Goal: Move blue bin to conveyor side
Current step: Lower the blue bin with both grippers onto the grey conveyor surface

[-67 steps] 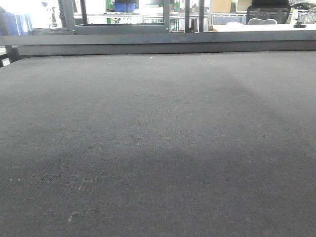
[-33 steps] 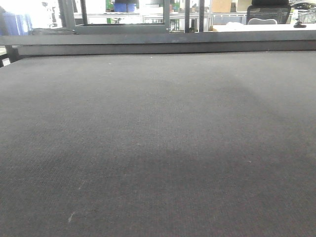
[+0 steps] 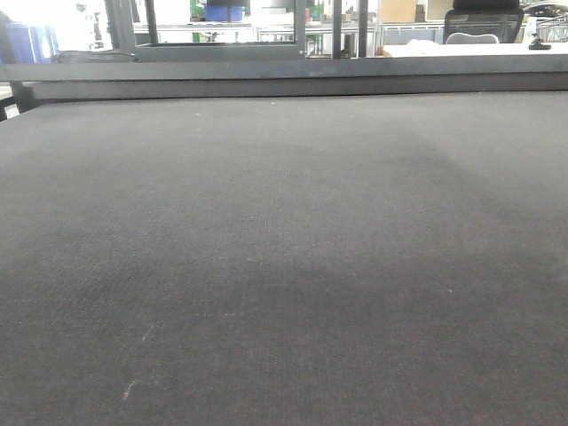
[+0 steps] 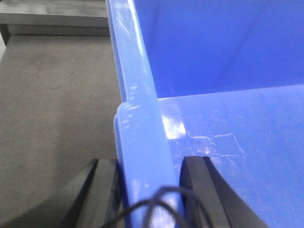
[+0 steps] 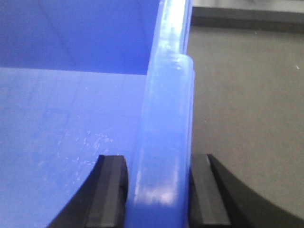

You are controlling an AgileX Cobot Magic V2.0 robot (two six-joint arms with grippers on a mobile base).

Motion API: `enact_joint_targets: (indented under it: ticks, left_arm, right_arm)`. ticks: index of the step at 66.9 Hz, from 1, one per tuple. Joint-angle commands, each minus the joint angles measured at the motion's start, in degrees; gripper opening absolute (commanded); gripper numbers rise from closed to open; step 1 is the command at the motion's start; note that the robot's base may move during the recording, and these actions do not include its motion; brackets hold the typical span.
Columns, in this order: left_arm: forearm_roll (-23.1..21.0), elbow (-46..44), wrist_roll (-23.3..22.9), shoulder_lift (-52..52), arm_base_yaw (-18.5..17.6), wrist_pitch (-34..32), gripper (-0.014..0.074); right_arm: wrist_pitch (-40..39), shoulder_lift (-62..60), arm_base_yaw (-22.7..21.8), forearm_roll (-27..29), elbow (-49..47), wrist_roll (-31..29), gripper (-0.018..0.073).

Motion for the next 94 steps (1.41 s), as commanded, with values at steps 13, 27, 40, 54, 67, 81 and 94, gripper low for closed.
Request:
enact_joint_targets:
  ticks: [13, 27, 40, 54, 67, 81, 94]
  left_arm:
    - [-4.92, -2.05, 5.01, 11.43, -0.08, -6.02, 0.0000]
    - [-5.32, -2.05, 7.11, 20.39, -2.45, -5.84, 0.0000]
    - [-0.30, -2.05, 7.11, 27.63, -5.81, -5.95, 0.0000]
    - [-0.33, -2.05, 7.11, 31.93, -5.79, -7.47, 0.0000]
    - [-0.33, -2.05, 7.11, 33.72, -5.79, -7.50, 0.0085]
    - [-0.33, -2.05, 7.11, 33.82, -5.79, -7.40, 0.0439]
    - [-0.45, -2.05, 6.09, 33.44, -5.79, -3.98, 0.0576]
  right_arm:
    - [-3.62, 9.41, -0.39, -2.98, -1.22, -0.43, -0.0080]
    - [-4.15, 17.59, -2.48, -2.98, -1.22, -0.43, -0.0080]
    - [-5.23, 24.43, -3.15, -2.98, -1.12, -0.43, -0.0080]
    - [-6.26, 30.10, -3.15, -2.98, -1.12, -0.43, -0.0080]
    - [-7.06, 31.80, -3.15, -2.98, -1.12, -0.43, 0.0073]
    - [-7.47, 31.80, -3.15, -3.07, -1.12, -0.43, 0.0575]
    - [-6.92, 29.39, -3.15, -3.07, -1.12, -0.43, 0.0549]
